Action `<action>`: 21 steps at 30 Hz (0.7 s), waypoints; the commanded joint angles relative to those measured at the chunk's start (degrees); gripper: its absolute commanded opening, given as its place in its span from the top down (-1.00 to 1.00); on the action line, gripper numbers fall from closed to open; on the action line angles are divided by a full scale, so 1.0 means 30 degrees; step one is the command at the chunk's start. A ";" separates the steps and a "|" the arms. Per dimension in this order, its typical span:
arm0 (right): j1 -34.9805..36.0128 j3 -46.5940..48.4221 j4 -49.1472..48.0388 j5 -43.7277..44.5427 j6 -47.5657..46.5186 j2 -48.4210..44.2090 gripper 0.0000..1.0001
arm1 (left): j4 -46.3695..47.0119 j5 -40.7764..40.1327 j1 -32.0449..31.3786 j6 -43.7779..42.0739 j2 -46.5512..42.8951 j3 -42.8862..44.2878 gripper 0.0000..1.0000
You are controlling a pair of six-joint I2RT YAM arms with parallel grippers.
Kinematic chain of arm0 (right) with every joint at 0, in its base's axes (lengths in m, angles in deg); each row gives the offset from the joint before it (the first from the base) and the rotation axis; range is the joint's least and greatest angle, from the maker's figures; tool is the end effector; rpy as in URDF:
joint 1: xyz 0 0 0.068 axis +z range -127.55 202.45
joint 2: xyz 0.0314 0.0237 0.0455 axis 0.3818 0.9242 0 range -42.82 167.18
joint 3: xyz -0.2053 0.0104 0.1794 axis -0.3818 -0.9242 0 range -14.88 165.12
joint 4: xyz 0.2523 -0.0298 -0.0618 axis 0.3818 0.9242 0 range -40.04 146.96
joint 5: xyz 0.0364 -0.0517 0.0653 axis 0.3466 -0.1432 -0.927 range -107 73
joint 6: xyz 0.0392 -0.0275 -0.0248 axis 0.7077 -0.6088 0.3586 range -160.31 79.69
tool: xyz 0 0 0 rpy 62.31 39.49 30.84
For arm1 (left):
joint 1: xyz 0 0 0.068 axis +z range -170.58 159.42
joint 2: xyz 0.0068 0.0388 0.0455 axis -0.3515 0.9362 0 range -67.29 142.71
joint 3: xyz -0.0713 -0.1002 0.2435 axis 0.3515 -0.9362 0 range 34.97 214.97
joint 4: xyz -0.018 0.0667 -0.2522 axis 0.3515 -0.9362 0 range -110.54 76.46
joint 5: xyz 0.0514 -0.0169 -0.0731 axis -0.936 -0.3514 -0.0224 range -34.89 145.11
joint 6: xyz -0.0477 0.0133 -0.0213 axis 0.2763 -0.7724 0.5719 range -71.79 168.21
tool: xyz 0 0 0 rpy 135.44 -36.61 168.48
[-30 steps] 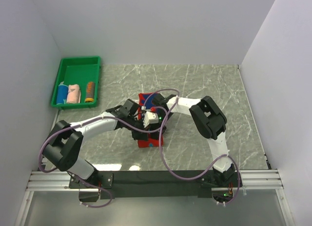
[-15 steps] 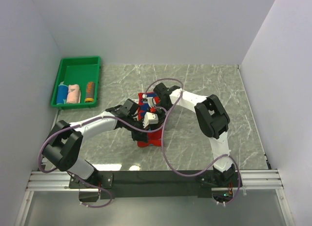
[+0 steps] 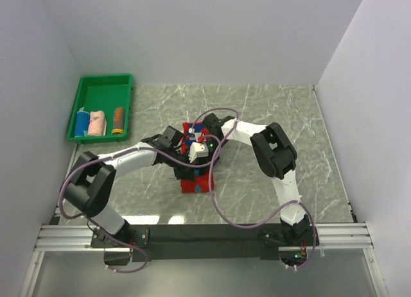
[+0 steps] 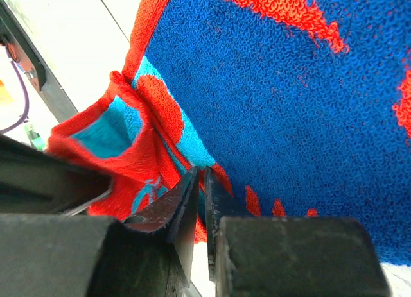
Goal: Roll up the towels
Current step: Roll the towel
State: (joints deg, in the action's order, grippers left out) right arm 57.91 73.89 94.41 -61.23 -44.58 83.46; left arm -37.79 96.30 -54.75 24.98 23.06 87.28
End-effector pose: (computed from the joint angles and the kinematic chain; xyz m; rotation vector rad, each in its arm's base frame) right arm 0.3285 0.2644 0.1263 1.0394 -2.6383 -1.1629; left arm 0.2338 -0.1870 0.1845 1.4337 2.1261 -1.0153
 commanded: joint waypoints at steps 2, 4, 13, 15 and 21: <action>0.0045 0.0086 -0.0226 0.0826 -0.0217 0.0447 0.67 | 0.1315 -0.0429 0.0287 -0.0199 0.0879 0.0608 0.96; -0.0101 0.0495 0.0008 0.1321 -0.0246 0.0359 0.64 | 0.1607 -0.0545 0.0462 -0.0169 0.1407 0.0580 0.96; -0.1741 0.0937 0.1736 0.1998 -0.0363 -0.1193 0.18 | 0.0965 -0.1160 0.0580 -0.0169 0.2784 0.1311 0.88; -0.2355 0.0470 0.1825 0.1736 -0.0275 -0.1749 0.14 | 0.0556 -0.1453 0.0551 -0.0198 0.3252 0.1487 0.89; -0.3499 -0.0791 0.1124 0.1000 0.0252 -0.2483 -0.15 | -0.0501 -0.1456 0.0552 -0.0024 0.4339 0.2541 0.91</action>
State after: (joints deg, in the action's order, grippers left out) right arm 48.49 72.60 98.21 -58.58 -44.19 79.35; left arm -37.59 94.28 -53.26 25.44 34.56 93.27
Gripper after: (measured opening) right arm 0.572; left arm 0.056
